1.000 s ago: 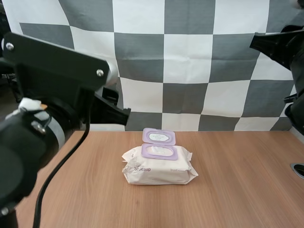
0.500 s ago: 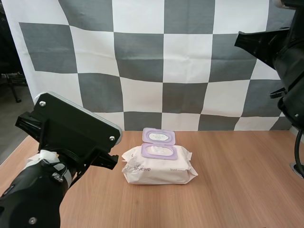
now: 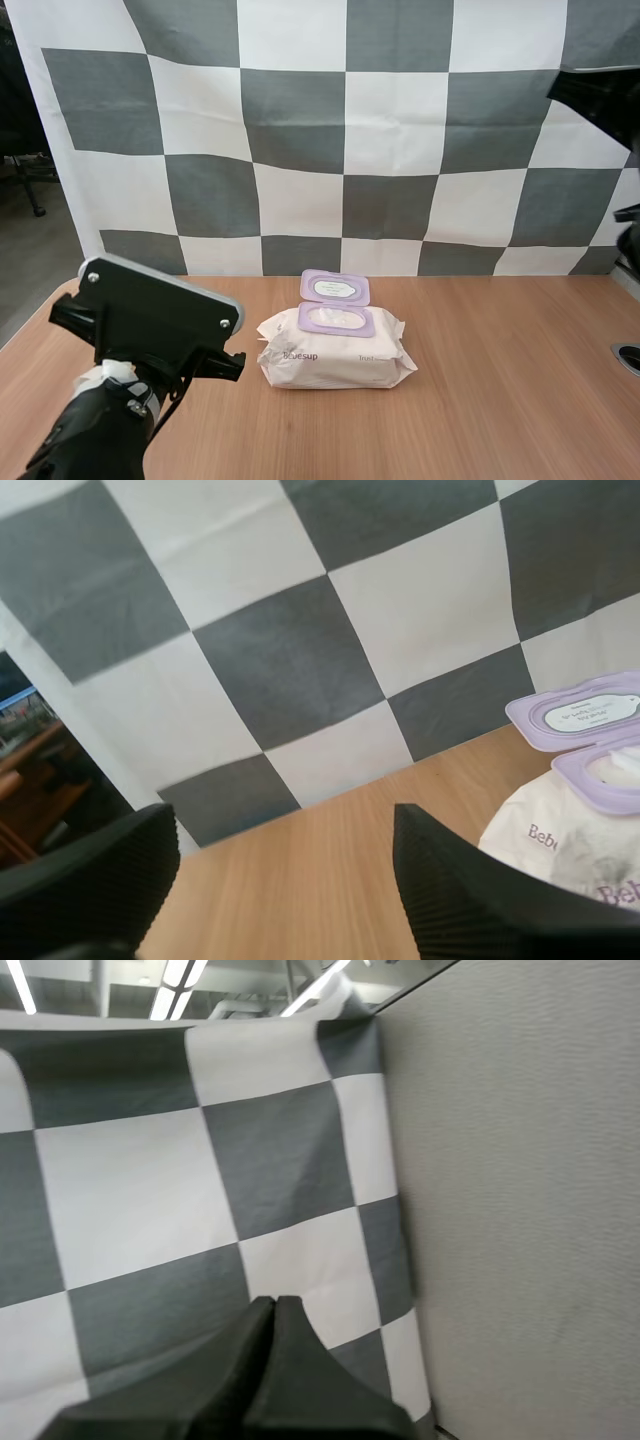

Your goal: Open the wet wipes lid

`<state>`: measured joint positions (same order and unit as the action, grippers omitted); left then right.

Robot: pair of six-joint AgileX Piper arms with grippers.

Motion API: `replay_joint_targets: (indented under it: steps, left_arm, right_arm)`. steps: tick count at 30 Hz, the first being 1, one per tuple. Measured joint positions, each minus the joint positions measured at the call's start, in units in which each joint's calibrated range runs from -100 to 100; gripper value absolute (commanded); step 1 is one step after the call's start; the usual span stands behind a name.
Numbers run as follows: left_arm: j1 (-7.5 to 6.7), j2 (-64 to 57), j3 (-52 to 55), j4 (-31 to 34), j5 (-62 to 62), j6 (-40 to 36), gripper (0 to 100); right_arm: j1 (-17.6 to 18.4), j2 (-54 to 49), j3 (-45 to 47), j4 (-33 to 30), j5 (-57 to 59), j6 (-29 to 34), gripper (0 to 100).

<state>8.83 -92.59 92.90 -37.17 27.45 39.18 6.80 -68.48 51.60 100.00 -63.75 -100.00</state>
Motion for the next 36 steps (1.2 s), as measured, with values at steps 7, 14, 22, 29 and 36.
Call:
replay_joint_targets:
  steps: [7,14,22,29,36]
  left_arm:
    - [-0.26,0.0,4.5,-5.0,-19.0,-7.9,100]
    - [-0.26,0.0,7.1,-1.9,-32.0,-14.1,100]
    - [-0.26,0.0,7.1,-1.4,-21.5,-14.2,100]
    - [-0.52,0.0,7.1,-1.3,-18.0,-14.1,100]
    - [-6.44,-0.9,7.1,3.6,-11.0,-13.7,100]
  right_arm:
    - [-1.6,-13.5,11.3,0.0,-0.2,0.0,0]
    - [-4.1,-25.0,25.2,0.0,-0.2,0.0,0]
    - [-4.6,-31.5,37.6,0.0,-1.1,0.0,0]
    - [-4.7,-31.5,45.2,-0.1,-1.1,0.0,0]
    - [-4.7,-31.5,48.3,-0.7,-2.5,0.0,0]
